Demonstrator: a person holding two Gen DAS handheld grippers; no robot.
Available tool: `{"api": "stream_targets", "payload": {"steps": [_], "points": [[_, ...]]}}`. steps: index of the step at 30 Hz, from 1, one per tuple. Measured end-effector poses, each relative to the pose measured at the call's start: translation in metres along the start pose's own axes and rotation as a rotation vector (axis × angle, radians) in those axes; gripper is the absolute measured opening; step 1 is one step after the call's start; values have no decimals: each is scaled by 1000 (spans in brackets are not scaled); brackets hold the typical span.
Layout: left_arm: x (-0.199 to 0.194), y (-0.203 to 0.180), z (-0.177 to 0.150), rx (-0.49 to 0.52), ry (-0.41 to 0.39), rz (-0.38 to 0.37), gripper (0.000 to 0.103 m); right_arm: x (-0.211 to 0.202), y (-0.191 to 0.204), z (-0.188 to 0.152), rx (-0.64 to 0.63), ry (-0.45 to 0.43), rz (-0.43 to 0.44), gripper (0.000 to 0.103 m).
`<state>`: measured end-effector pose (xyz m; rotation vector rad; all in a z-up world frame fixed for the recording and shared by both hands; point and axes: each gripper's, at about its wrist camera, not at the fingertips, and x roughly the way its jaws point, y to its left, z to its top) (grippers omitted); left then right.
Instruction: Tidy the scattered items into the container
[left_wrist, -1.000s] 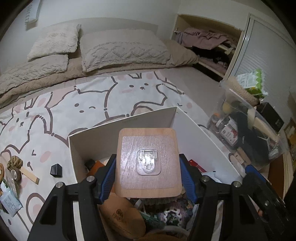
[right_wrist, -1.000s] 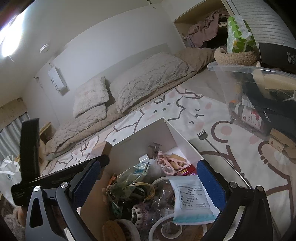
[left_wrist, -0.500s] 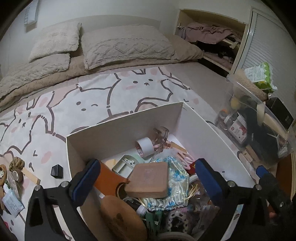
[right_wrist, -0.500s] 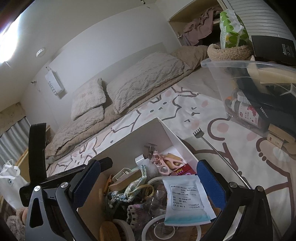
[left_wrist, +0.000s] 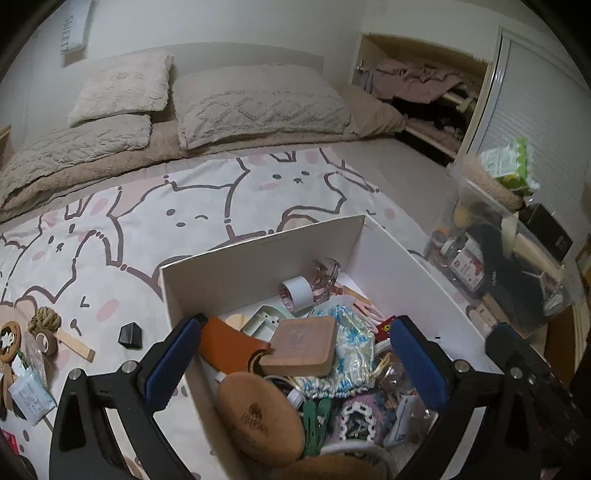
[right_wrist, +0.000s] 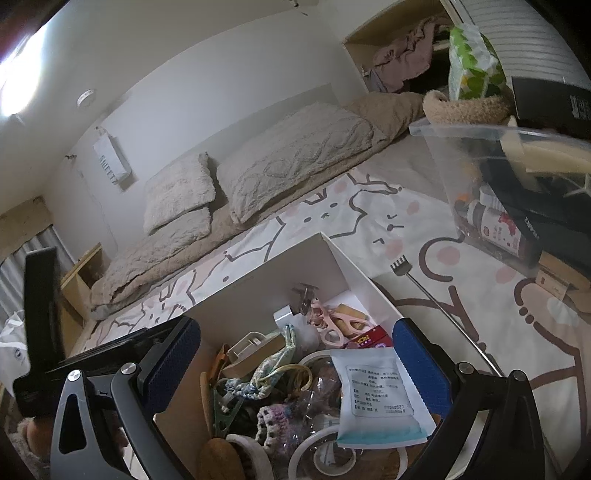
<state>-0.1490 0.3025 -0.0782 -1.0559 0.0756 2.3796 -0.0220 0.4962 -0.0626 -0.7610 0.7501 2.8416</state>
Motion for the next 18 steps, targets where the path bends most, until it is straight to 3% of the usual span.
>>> {"api": "stream_targets", "payload": {"steps": [6,18], "points": [[-26,14,-7,17,-43,35,103,-8,10,2,-6,-11,31,103],[-94,41,-19,17,-180,102,103,-25,44,-3,-143,-54,-21,103]]}}
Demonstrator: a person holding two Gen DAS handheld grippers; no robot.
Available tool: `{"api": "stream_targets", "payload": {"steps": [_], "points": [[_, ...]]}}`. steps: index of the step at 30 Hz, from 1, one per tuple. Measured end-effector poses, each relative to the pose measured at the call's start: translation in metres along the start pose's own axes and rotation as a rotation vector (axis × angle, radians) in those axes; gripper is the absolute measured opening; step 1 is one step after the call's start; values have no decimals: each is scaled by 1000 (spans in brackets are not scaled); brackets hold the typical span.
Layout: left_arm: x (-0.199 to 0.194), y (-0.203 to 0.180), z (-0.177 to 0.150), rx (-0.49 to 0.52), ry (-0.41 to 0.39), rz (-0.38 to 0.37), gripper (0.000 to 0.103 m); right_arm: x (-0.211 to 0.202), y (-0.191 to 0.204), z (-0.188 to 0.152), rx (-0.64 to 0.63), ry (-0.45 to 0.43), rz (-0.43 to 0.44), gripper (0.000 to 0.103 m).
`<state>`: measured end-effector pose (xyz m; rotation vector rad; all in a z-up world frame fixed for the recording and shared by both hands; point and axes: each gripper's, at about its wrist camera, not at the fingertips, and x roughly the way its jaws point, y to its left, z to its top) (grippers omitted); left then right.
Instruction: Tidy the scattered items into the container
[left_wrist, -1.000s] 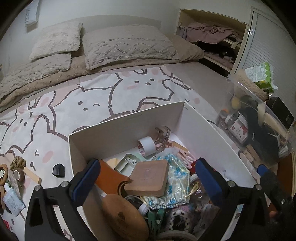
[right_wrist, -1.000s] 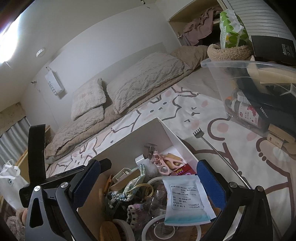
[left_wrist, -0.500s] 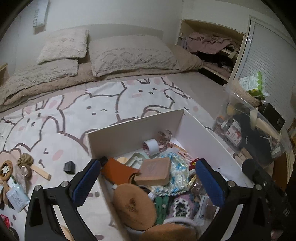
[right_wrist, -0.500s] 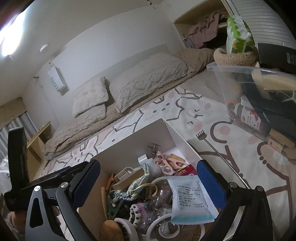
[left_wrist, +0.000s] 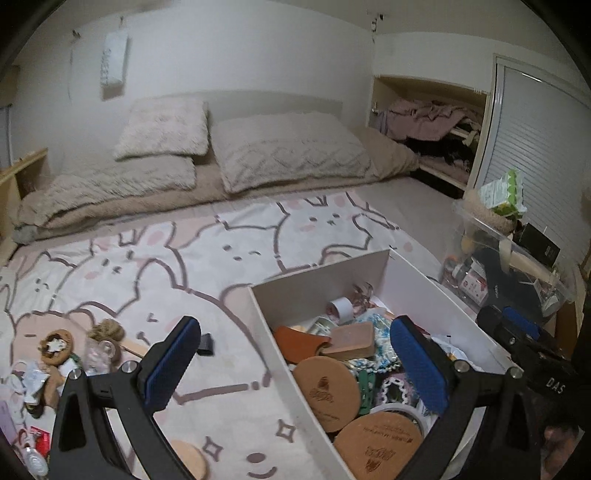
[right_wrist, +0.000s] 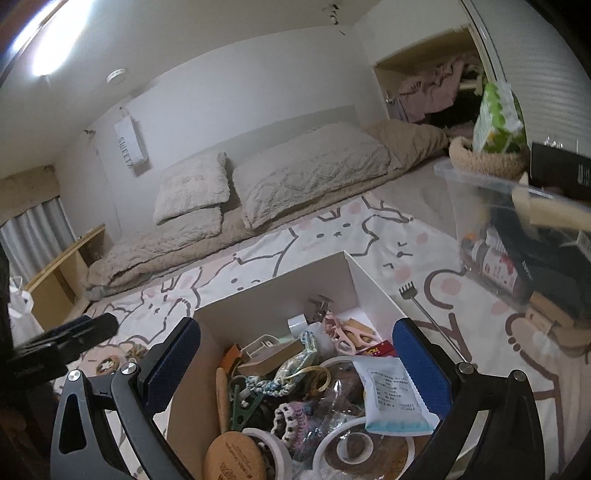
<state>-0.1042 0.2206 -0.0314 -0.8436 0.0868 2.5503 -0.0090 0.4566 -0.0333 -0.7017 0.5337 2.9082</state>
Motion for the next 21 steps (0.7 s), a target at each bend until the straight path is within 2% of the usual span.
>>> {"api": "stream_targets", "payload": {"steps": [7,13,21], "points": [[-32,11,-10,-3,-42,12,103,-18,20,-2,-23,-21,33,103],[-59,20,-23,-18,-64,17,103,-39,27,-3,-31,-49,21,103],[-101,24,-39,-6,-133,30,103,-68,34,-16,-97,-55,-16,103]]}}
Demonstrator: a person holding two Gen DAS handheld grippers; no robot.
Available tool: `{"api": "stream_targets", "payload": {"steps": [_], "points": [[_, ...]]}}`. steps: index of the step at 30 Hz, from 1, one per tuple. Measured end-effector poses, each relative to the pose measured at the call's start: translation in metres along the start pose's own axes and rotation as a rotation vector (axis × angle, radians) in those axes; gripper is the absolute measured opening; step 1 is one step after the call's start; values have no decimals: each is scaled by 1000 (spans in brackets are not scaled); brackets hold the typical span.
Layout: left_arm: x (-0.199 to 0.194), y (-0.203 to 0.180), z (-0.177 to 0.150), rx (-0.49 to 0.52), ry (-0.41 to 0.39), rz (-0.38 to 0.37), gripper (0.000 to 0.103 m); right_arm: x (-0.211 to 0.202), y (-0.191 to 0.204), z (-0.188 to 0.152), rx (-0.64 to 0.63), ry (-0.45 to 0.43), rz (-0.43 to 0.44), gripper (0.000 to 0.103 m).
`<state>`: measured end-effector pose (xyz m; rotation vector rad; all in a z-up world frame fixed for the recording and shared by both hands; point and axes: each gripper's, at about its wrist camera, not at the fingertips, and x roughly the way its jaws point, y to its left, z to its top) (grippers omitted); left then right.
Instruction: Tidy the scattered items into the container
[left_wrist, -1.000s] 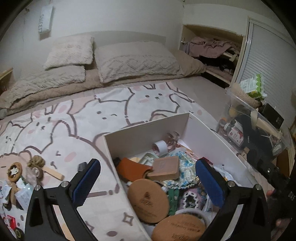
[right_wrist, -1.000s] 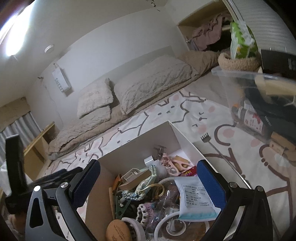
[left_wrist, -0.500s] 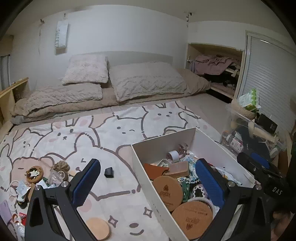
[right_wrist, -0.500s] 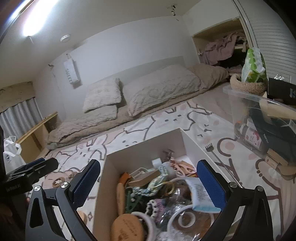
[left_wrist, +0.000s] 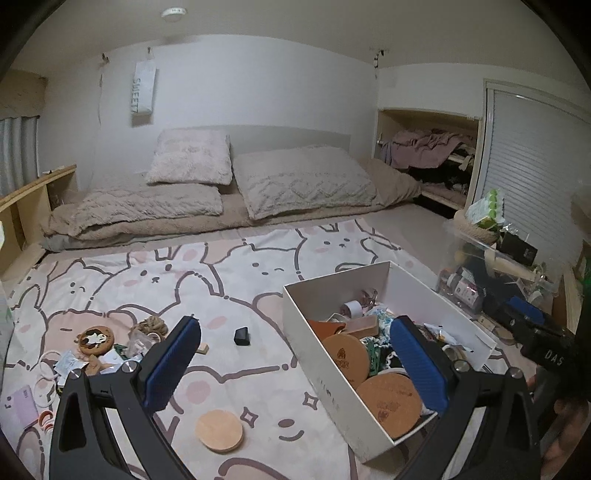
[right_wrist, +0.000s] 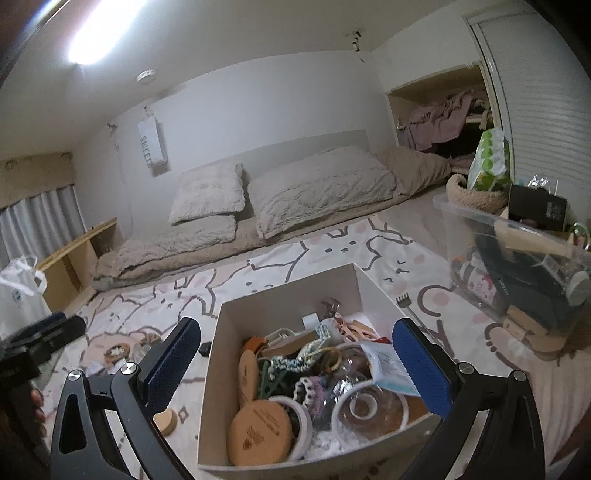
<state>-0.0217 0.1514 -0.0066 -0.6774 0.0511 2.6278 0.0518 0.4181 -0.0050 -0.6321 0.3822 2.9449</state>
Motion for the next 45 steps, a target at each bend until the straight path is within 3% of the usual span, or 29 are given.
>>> {"api": "stream_targets", "payload": {"steps": [21,45], "points": [[-100,2,-51,42,-96,78,103,-72,48,-34,-191,21,-6,103],[-145,7,-85,15,-75,92,103,-135,73,-50,-281,-27,-32,103]]}}
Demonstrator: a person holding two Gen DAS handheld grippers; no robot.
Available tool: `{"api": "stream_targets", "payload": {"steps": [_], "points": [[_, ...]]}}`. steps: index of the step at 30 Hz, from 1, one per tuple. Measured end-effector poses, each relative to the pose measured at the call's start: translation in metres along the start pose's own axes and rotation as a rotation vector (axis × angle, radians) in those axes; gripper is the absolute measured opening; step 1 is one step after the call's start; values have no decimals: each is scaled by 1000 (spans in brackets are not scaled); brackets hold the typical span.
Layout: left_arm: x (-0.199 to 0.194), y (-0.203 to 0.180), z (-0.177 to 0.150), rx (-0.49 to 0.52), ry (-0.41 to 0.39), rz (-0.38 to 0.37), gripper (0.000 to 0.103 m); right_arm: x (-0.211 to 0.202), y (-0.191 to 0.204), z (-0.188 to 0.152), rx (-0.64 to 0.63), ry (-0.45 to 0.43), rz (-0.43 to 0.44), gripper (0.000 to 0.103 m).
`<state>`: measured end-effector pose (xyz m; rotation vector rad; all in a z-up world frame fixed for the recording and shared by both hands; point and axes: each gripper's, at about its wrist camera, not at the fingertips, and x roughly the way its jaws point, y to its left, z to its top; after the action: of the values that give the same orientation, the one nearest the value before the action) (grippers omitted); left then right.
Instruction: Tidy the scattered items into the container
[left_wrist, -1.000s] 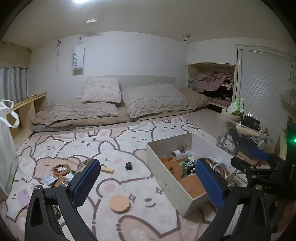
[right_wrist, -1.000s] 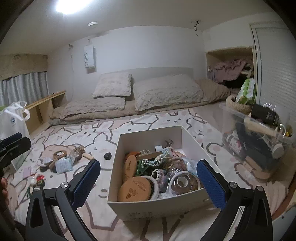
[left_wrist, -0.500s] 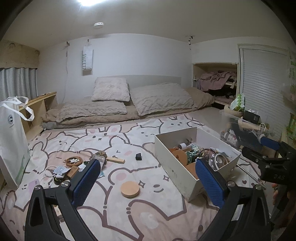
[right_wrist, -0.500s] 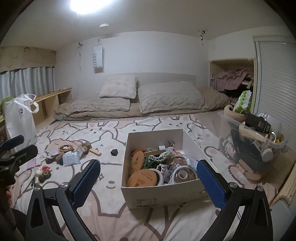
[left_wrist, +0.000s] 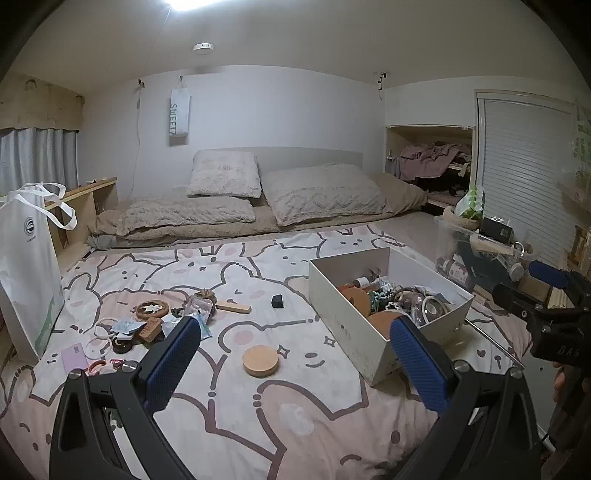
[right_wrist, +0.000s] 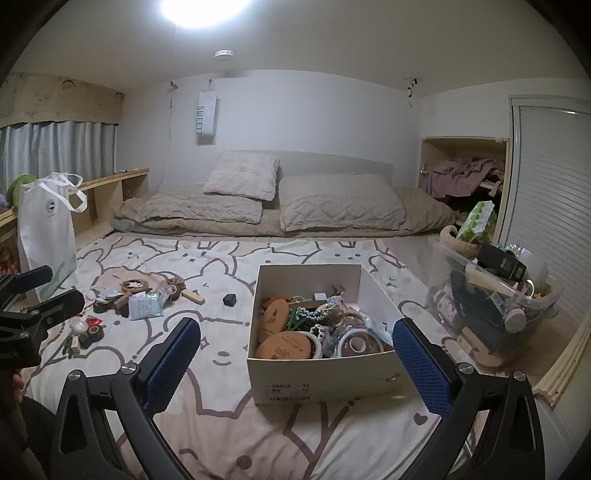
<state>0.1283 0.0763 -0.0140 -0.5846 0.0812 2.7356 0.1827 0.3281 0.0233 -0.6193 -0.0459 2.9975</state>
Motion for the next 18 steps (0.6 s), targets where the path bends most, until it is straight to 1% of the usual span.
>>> {"api": "stream_targets", "payload": {"steps": [18], "points": [[-4,-2,-7,2,14,-4,103,-8,0,-1,-5,-3,1,103]]}}
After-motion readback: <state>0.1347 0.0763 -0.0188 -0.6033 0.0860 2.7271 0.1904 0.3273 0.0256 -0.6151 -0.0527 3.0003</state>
